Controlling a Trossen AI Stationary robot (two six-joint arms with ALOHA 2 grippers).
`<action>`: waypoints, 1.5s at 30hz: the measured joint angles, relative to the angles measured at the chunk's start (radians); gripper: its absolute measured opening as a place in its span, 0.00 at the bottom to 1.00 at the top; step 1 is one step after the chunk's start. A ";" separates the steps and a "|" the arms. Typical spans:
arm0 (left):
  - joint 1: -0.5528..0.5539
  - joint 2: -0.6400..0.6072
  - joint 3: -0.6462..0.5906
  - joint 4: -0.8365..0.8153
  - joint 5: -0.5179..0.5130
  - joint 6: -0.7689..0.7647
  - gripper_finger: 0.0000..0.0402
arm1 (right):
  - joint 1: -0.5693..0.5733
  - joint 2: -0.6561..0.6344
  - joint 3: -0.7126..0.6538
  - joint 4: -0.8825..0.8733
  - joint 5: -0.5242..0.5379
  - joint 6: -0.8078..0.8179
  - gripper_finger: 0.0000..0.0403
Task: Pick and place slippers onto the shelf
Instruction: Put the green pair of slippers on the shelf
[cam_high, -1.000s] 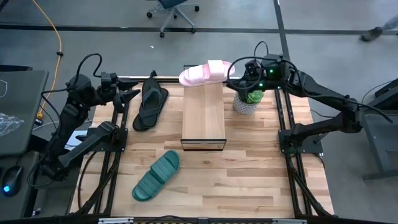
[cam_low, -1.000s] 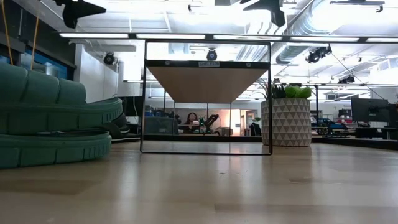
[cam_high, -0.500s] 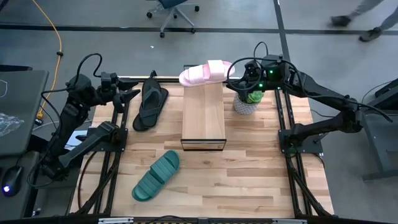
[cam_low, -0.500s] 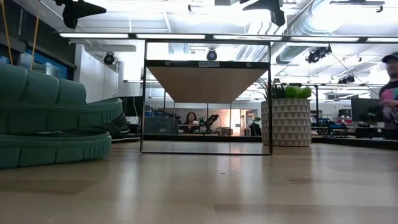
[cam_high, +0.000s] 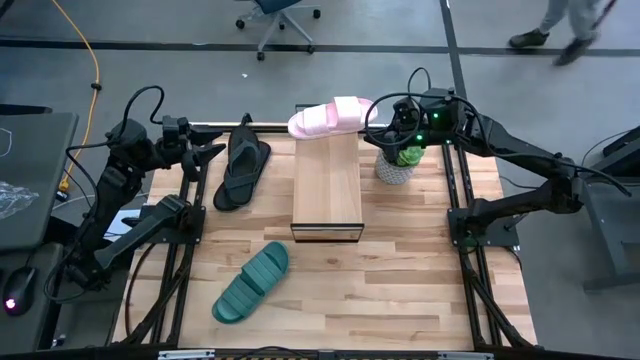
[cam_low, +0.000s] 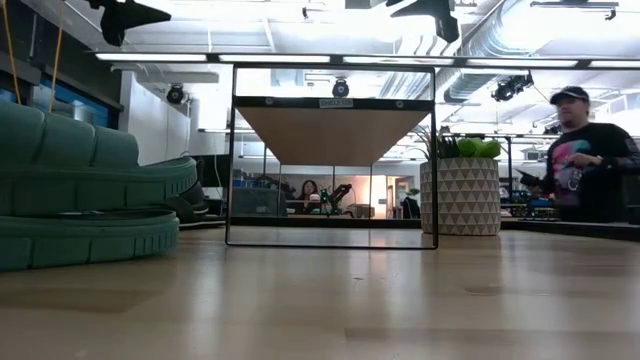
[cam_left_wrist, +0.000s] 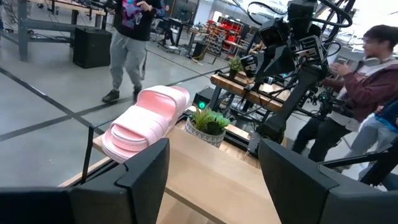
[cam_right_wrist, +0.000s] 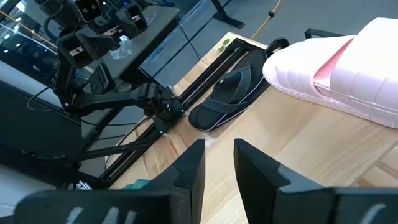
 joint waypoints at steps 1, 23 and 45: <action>0.000 0.000 0.000 0.000 0.000 0.000 0.59 | 0.000 0.000 0.000 0.000 0.000 0.000 0.18; 0.000 0.000 0.000 0.000 0.000 -0.001 0.59 | 0.000 0.000 0.000 0.000 -0.002 0.000 0.18; -0.350 0.000 0.000 0.080 -0.243 -0.077 0.59 | 0.077 -0.136 0.001 -0.054 0.092 0.023 0.18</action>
